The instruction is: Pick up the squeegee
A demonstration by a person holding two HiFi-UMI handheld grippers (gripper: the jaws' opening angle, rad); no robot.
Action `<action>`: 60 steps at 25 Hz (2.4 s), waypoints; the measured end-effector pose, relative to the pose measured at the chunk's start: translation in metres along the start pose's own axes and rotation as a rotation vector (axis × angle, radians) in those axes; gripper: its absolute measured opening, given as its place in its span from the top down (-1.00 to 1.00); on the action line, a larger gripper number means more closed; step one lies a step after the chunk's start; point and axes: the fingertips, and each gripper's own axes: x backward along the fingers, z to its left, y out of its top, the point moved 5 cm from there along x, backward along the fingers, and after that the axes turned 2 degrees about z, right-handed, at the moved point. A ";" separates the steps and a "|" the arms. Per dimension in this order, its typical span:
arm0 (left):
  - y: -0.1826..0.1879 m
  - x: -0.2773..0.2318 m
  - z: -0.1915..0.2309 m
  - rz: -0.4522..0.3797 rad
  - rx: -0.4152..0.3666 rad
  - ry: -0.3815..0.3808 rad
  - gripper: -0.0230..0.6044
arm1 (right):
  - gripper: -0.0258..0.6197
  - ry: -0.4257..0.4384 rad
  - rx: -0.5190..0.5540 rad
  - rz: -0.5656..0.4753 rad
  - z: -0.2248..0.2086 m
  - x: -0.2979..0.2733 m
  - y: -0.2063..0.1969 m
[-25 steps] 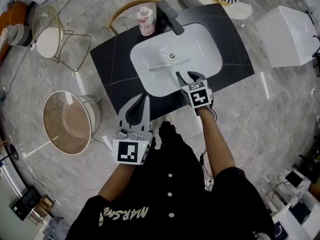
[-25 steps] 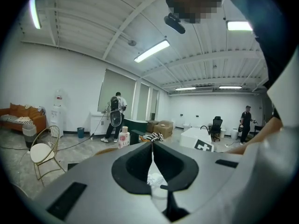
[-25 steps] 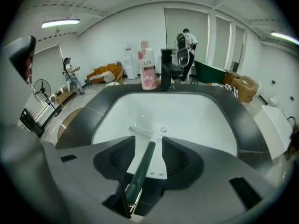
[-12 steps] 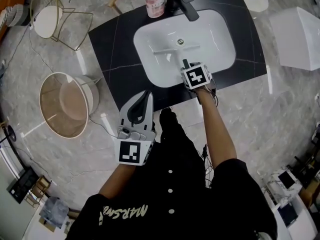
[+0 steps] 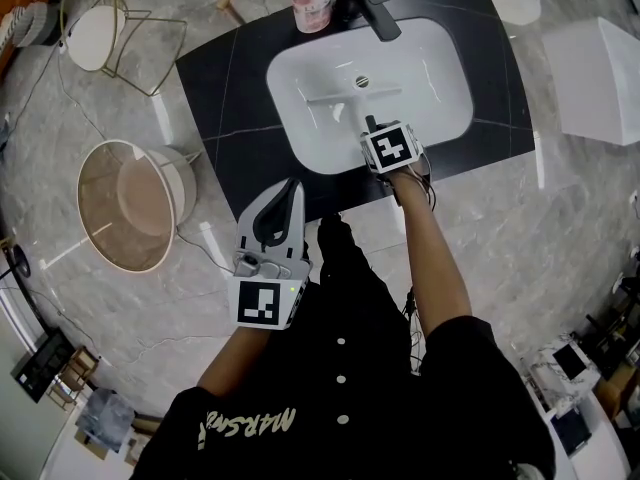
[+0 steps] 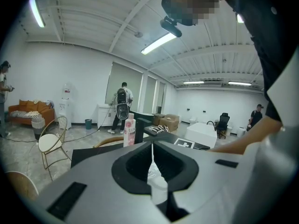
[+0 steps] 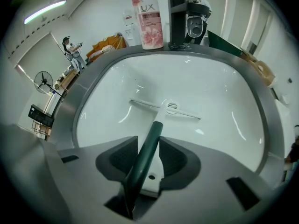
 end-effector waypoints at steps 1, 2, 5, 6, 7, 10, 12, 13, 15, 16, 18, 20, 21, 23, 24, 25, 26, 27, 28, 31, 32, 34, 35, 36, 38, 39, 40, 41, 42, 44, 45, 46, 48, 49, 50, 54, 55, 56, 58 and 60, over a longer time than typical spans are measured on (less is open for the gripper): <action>0.000 0.001 0.000 -0.007 -0.007 0.002 0.87 | 0.50 -0.006 0.005 -0.013 -0.001 0.001 0.002; 0.000 0.001 -0.001 -0.010 -0.009 0.002 0.87 | 0.51 -0.016 0.012 -0.029 -0.002 0.003 0.004; 0.000 0.003 -0.002 0.005 -0.002 0.000 0.87 | 0.55 -0.056 0.017 -0.043 -0.004 0.008 0.004; 0.001 0.004 -0.003 0.011 0.000 -0.001 0.87 | 0.58 -0.069 0.023 -0.052 -0.005 0.011 0.005; 0.002 0.004 -0.003 0.012 0.001 -0.002 0.87 | 0.60 -0.081 0.027 -0.061 -0.006 0.015 0.005; 0.008 0.006 -0.003 -0.001 -0.008 -0.011 0.87 | 0.64 -0.096 0.027 -0.071 -0.007 0.027 0.001; 0.014 0.006 -0.005 -0.018 -0.018 -0.018 0.87 | 0.64 -0.097 0.030 -0.085 -0.005 0.035 0.001; 0.017 0.007 -0.006 -0.035 -0.025 -0.022 0.87 | 0.64 -0.101 0.040 -0.099 -0.004 0.039 0.001; 0.024 0.007 -0.007 -0.080 -0.045 -0.028 0.87 | 0.64 -0.108 0.046 -0.125 -0.003 0.047 0.002; 0.026 0.007 -0.007 -0.080 -0.049 -0.031 0.87 | 0.64 -0.111 0.043 -0.137 -0.002 0.052 0.002; 0.032 0.007 -0.008 -0.071 -0.048 -0.036 0.87 | 0.64 -0.116 0.030 -0.161 -0.001 0.063 0.001; 0.041 0.006 -0.007 -0.096 -0.062 -0.038 0.87 | 0.64 -0.116 0.008 -0.188 0.001 0.075 -0.002; 0.045 0.006 -0.006 -0.108 -0.067 -0.041 0.87 | 0.64 -0.117 -0.003 -0.203 0.002 0.081 -0.004; 0.054 0.005 -0.006 -0.125 -0.071 -0.047 0.86 | 0.64 -0.123 -0.015 -0.245 0.004 0.096 -0.004; 0.059 0.005 -0.006 -0.133 -0.073 -0.051 0.87 | 0.64 -0.126 -0.021 -0.263 0.006 0.104 -0.005; 0.065 0.005 -0.007 -0.145 -0.076 -0.055 0.87 | 0.64 -0.133 -0.027 -0.278 0.007 0.113 -0.007; 0.071 0.005 -0.008 -0.159 -0.081 -0.061 0.87 | 0.64 -0.142 -0.036 -0.291 0.009 0.123 -0.008; 0.077 0.005 -0.009 -0.174 -0.087 -0.068 0.87 | 0.64 -0.152 -0.046 -0.307 0.010 0.132 -0.009; 0.083 0.005 -0.010 -0.189 -0.093 -0.076 0.87 | 0.64 -0.164 -0.053 -0.328 0.010 0.141 -0.010; 0.100 0.004 -0.013 -0.230 -0.110 -0.099 0.87 | 0.64 -0.200 -0.068 -0.396 0.010 0.165 -0.010; 0.104 0.004 -0.013 -0.241 -0.113 -0.105 0.87 | 0.64 -0.210 -0.074 -0.415 0.011 0.173 -0.010; 0.111 0.004 -0.014 -0.255 -0.114 -0.113 0.87 | 0.64 -0.225 -0.089 -0.453 0.016 0.190 -0.009; 0.114 0.004 -0.014 -0.259 -0.112 -0.117 0.87 | 0.64 -0.233 -0.098 -0.477 0.017 0.198 -0.008; 0.117 0.003 -0.014 -0.262 -0.110 -0.121 0.87 | 0.64 -0.242 -0.107 -0.507 0.018 0.206 -0.006; 0.125 0.001 -0.016 -0.269 -0.109 -0.131 0.86 | 0.64 -0.269 -0.121 -0.583 0.017 0.224 0.000; 0.130 -0.001 -0.016 -0.274 -0.111 -0.135 0.87 | 0.64 -0.283 -0.127 -0.623 0.017 0.234 0.003; 0.134 -0.001 -0.017 -0.279 -0.113 -0.139 0.87 | 0.64 -0.295 -0.131 -0.660 0.018 0.245 0.005; 0.138 0.000 -0.018 -0.281 -0.114 -0.142 0.87 | 0.64 -0.305 -0.135 -0.694 0.020 0.256 0.007; 0.141 0.001 -0.019 -0.281 -0.115 -0.144 0.87 | 0.64 -0.314 -0.137 -0.727 0.023 0.267 0.008; 0.145 0.003 -0.019 -0.286 -0.118 -0.148 0.87 | 0.64 -0.337 -0.136 -0.808 0.027 0.290 0.011; 0.150 0.004 -0.019 -0.299 -0.120 -0.152 0.87 | 0.64 -0.352 -0.130 -0.855 0.029 0.302 0.013; 0.155 0.005 -0.019 -0.314 -0.124 -0.153 0.87 | 0.64 -0.368 -0.122 -0.902 0.030 0.315 0.015; 0.162 0.006 -0.019 -0.334 -0.133 -0.150 0.87 | 0.64 -0.403 -0.102 -0.991 0.035 0.340 0.018; 0.164 0.006 -0.019 -0.340 -0.134 -0.149 0.87 | 0.64 -0.419 -0.093 -1.033 0.037 0.353 0.018; 0.166 0.007 -0.019 -0.344 -0.135 -0.149 0.87 | 0.64 -0.436 -0.085 -1.074 0.040 0.365 0.018; 0.175 0.012 -0.023 -0.366 -0.142 -0.158 0.86 | 0.64 -0.490 -0.059 -1.212 0.050 0.408 0.015; 0.177 0.013 -0.024 -0.371 -0.144 -0.161 0.87 | 0.64 -0.499 -0.054 -1.238 0.053 0.416 0.014; 0.178 0.014 -0.025 -0.376 -0.146 -0.163 0.87 | 0.64 -0.507 -0.046 -1.262 0.056 0.424 0.013; 0.180 0.015 -0.025 -0.383 -0.150 -0.164 0.87 | 0.64 -0.521 -0.026 -1.303 0.062 0.437 0.011; 0.184 0.016 -0.025 -0.388 -0.153 -0.163 0.87 | 0.64 -0.531 -0.013 -1.335 0.067 0.448 0.008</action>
